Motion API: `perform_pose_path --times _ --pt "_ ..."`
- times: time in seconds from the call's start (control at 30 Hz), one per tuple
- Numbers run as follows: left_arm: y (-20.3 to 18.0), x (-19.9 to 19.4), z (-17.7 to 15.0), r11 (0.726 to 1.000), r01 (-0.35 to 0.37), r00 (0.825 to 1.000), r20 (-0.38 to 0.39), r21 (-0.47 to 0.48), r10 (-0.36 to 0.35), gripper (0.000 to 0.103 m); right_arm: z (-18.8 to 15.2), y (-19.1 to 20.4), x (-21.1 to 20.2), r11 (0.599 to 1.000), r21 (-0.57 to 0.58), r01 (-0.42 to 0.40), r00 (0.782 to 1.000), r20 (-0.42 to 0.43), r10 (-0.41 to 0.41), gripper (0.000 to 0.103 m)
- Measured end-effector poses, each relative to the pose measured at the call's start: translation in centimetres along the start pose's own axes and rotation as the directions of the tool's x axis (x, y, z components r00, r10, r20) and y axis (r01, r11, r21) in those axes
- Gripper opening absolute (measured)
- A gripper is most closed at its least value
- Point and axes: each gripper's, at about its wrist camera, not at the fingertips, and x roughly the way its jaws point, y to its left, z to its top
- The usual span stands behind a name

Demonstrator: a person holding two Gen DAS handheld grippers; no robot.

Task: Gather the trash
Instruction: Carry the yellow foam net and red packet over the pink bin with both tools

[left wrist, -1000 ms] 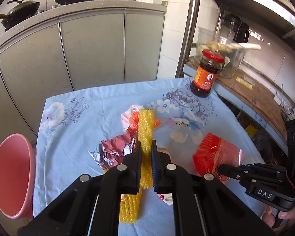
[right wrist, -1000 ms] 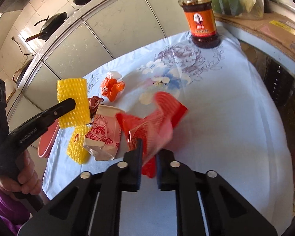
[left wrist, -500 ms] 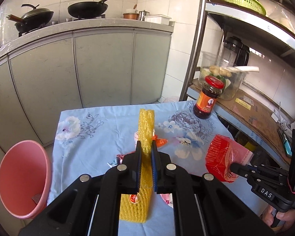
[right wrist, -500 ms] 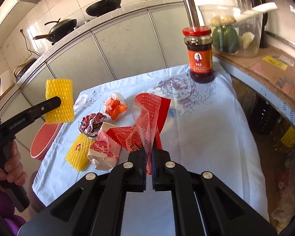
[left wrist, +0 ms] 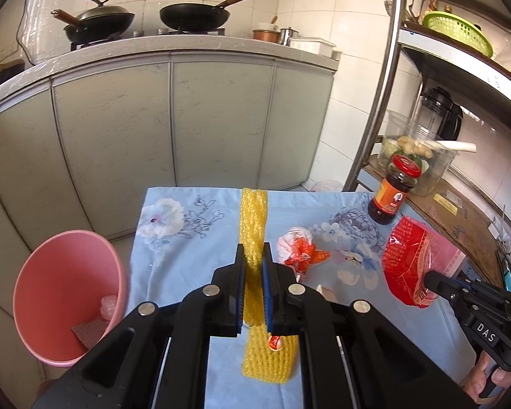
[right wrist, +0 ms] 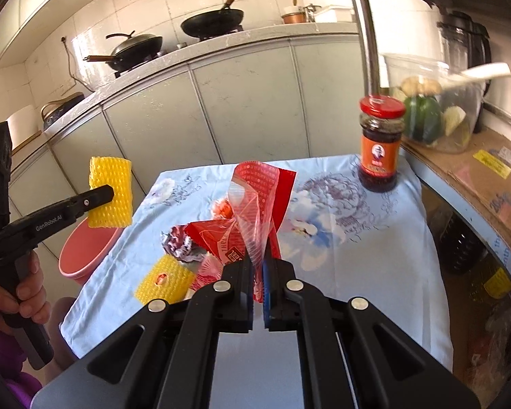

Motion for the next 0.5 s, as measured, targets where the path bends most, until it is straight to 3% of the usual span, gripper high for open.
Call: perform_pose_path --times 0.5 --pt "3.6 -1.4 -0.1 0.993 -0.107 0.993 0.046 -0.040 0.109 0.008 3.0 6.3 2.1 0.990 -0.117 -0.080 0.997 0.006 0.081 0.004"
